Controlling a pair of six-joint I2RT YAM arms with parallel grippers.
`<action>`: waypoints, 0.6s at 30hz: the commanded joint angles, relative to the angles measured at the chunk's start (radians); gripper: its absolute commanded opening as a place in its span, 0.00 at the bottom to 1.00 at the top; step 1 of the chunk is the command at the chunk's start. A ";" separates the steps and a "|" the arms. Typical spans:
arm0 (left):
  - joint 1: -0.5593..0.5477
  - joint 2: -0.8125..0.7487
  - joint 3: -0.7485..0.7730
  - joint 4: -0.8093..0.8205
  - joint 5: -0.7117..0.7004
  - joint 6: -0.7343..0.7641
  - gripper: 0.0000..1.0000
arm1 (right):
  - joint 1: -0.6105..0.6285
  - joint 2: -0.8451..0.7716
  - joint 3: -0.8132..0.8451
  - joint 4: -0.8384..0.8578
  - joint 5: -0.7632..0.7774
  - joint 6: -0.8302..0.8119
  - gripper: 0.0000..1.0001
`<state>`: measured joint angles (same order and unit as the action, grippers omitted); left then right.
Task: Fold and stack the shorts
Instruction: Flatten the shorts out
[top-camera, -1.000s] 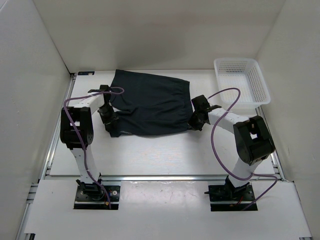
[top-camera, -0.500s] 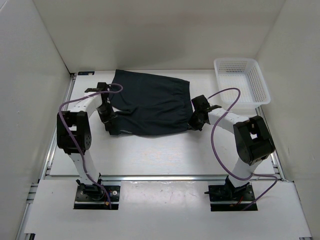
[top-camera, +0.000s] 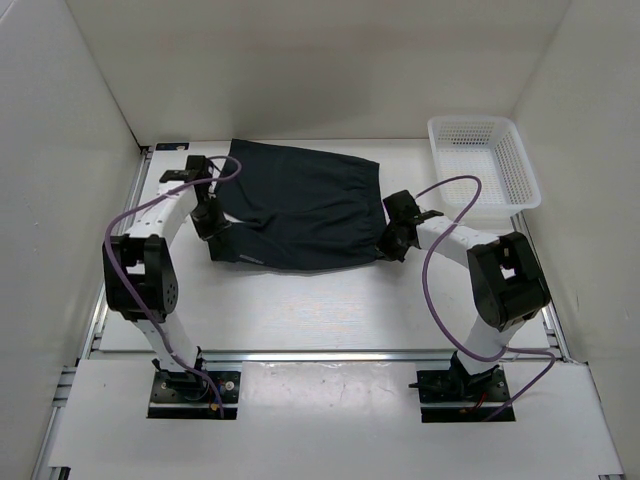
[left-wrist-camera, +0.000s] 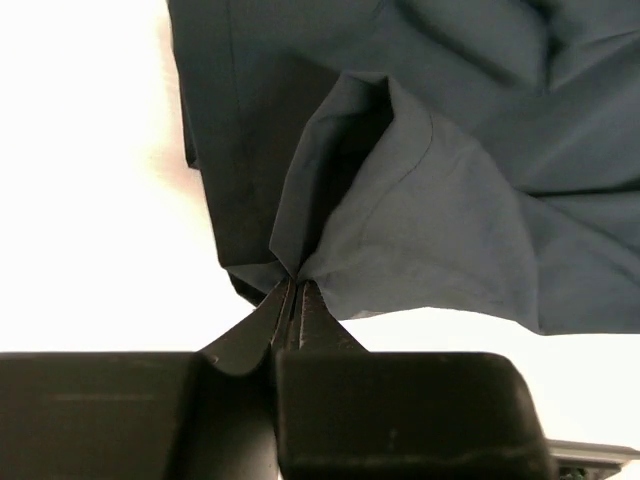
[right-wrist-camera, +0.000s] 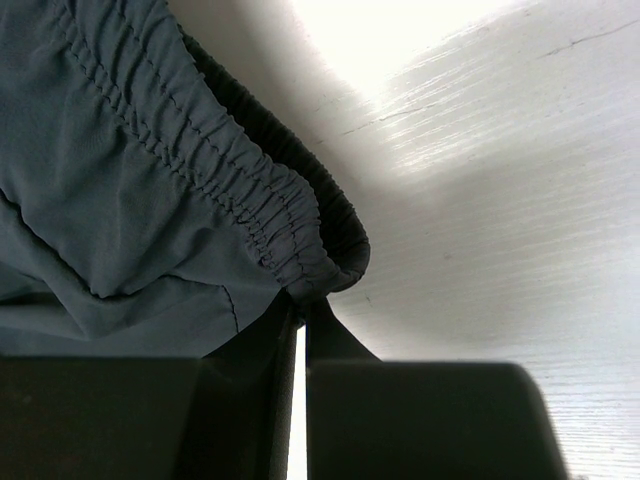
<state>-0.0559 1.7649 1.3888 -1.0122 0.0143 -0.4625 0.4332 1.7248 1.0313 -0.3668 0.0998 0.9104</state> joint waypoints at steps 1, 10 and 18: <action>0.018 -0.079 0.122 -0.031 -0.005 -0.005 0.10 | -0.011 -0.042 0.035 -0.047 0.037 -0.034 0.00; 0.073 0.157 0.818 -0.268 0.050 0.027 0.10 | -0.128 0.022 0.586 -0.220 0.011 -0.200 0.00; 0.096 -0.095 0.532 -0.188 0.119 0.006 0.10 | -0.091 -0.164 0.575 -0.222 0.078 -0.298 0.00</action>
<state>0.0284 1.8137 2.1288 -1.1740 0.1135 -0.4541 0.3214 1.6440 1.6848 -0.5285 0.1143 0.6796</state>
